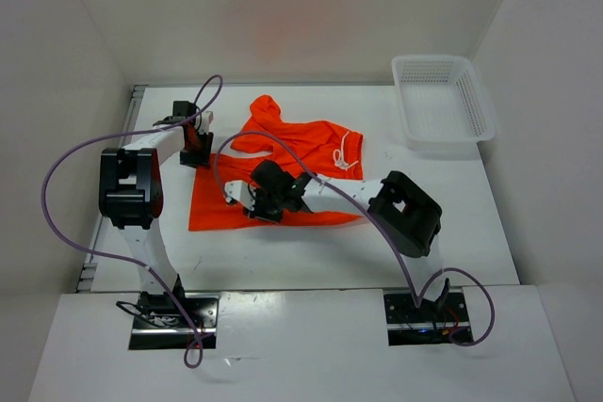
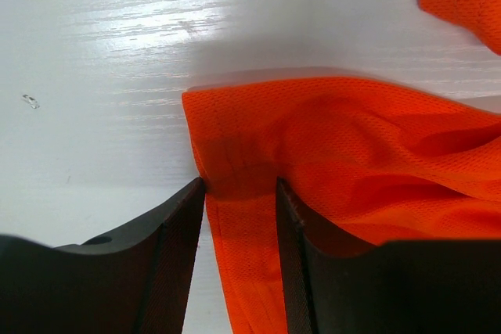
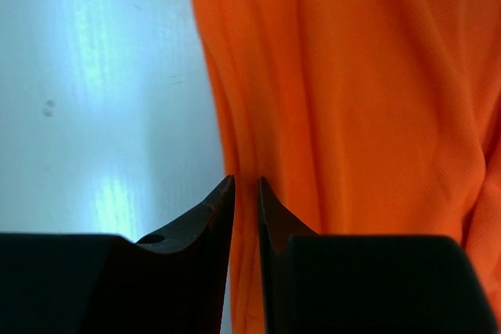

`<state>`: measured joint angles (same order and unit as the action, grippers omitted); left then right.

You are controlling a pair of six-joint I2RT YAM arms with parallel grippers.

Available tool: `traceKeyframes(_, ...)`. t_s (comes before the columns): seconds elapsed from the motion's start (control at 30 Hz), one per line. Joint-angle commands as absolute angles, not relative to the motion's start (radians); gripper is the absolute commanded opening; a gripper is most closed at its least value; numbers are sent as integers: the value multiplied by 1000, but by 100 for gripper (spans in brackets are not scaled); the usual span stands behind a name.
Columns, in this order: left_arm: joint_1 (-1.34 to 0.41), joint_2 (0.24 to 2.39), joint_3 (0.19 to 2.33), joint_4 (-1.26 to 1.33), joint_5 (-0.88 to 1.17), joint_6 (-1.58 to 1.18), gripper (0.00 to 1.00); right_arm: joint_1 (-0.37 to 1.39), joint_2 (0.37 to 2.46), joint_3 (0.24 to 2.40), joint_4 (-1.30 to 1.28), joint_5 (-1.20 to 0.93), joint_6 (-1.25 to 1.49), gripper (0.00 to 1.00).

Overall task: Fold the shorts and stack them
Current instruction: Flatten the shorts out

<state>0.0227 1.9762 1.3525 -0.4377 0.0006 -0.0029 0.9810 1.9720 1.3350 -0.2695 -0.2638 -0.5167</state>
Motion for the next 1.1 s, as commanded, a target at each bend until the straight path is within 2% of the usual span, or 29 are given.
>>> traceKeyframes(0.0, 12, 2002, 1318, -495, 48, 0, 49, 977, 1976, 1350, -183, -180, -488, 23)
traceKeyframes(0.07, 12, 2002, 1307, -495, 57, 0, 49, 977, 1976, 1338, -169, -166, -497, 23)
traceKeyframes(0.2, 12, 2002, 1307, -505, 57, 0, 49, 977, 1985, 1318, -178, -166, -506, 29)
traceKeyframes(0.5, 12, 2011, 1316, -514, 57, 0, 49, 986, 1982, 1282, -221, -195, -517, 32)
traceKeyframes(0.83, 12, 2020, 1325, -514, 38, 0, 49, 986, 1948, 1258, -242, -228, -537, 27)
traceKeyframes(1.07, 12, 2020, 1316, -514, 38, 0, 49, 996, 1898, 1249, -253, -259, -519, 34)
